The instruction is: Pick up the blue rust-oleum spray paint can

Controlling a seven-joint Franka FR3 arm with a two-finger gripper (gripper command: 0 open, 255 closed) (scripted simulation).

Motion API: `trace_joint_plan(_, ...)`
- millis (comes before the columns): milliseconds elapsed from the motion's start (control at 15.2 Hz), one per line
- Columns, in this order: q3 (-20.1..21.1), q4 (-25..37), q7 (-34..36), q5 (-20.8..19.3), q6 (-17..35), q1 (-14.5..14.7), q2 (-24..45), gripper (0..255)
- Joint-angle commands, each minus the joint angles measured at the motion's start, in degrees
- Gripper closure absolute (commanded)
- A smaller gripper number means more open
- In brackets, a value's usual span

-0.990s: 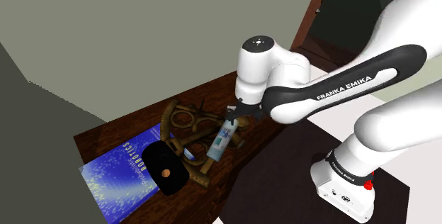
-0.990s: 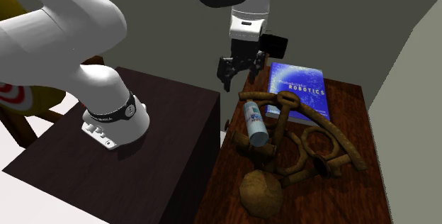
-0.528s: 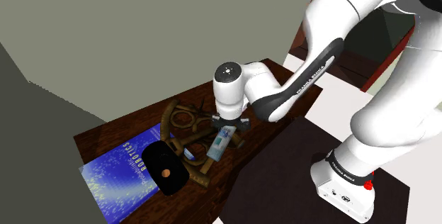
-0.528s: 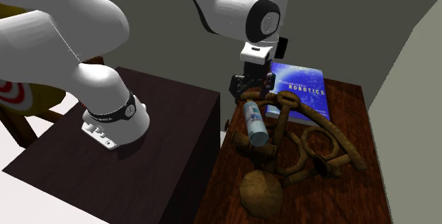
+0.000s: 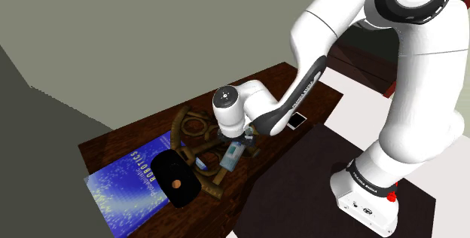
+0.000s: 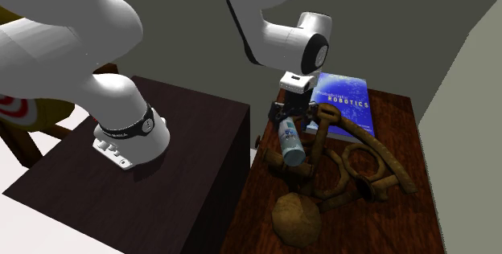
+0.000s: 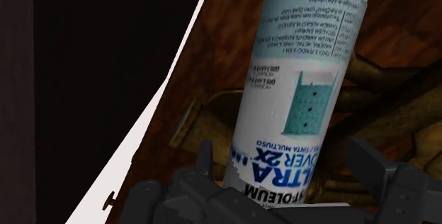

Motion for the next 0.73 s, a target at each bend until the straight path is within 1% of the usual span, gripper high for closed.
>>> trace_joint_plan(0, -1.5, 0.8, 1.3, -1.8, 0.3, 1.1, 1.9, 0)
trace_joint_plan(132, -3.1, 1.6, 2.7, -3.8, 0.7, 2.3, 3.9, 0)
trace_joint_plan(264, -3.1, 1.6, 2.7, -3.8, 0.7, 2.3, 3.9, 0)
trace_joint_plan(330, -3.1, 1.5, 2.6, -3.7, 0.8, 2.2, 3.8, 255)
trace_joint_plan(660, -3.1, 1.5, 2.7, -3.8, 0.8, 2.3, 3.9, 255)
